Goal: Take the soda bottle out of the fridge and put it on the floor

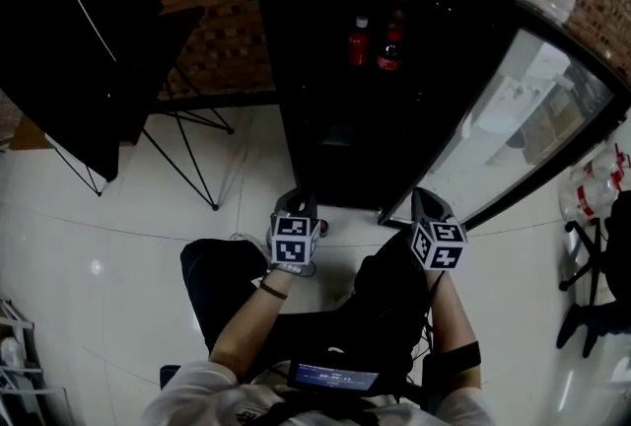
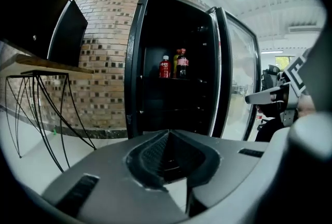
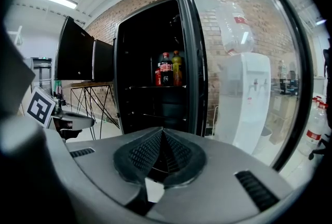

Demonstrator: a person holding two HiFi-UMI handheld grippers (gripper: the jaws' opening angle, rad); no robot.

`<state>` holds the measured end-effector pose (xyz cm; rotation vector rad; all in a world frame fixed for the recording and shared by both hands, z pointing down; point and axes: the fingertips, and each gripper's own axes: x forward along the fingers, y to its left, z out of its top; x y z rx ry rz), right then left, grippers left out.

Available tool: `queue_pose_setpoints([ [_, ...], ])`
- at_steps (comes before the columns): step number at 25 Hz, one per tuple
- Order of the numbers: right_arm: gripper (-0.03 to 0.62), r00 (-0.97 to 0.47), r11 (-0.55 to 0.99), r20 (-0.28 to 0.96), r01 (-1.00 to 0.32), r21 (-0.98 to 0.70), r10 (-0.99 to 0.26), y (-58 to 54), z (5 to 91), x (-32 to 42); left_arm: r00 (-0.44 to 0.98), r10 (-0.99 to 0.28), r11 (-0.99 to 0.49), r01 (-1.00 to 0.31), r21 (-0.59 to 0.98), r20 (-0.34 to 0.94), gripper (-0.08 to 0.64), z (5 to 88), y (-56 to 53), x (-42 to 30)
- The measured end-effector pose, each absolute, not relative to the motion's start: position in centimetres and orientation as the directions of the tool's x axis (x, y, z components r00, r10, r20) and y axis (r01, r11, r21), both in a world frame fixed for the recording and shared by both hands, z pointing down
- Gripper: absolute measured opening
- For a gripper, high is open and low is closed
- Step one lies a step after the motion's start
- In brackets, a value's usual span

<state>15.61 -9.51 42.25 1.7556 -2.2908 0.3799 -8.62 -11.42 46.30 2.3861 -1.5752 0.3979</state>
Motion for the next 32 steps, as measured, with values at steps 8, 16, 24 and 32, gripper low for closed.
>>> queue_pose_setpoints([
  [8, 0.017, -0.252, 0.243, 0.323, -0.968, -0.067, -0.912, -9.1, 41.8, 15.5, 0.377, -0.86, -0.39, -0.92, 0.035, 0.343, 0.0, 43.0, -10.5, -9.3],
  [16, 0.017, -0.243, 0.234, 0.311, -0.97, -0.068, -0.919, -8.8, 41.5, 15.5, 0.379, -0.863, -0.385, -0.922, 0.05, 0.335, 0.0, 42.4, -10.2, -9.3],
  [24, 0.017, -0.24, 0.234, 0.31, -0.97, -0.058, -0.92, -8.9, 41.5, 15.4, 0.381, -0.859, -0.385, -0.921, 0.058, 0.342, 0.0, 42.9, -10.5, -9.2],
  [32, 0.017, -0.238, 0.232, 0.31, -0.971, -0.057, -0.92, -9.0, 41.5, 15.4, 0.384, -0.859, -0.385, -0.92, 0.067, 0.338, 0.0, 42.7, -10.6, -9.1],
])
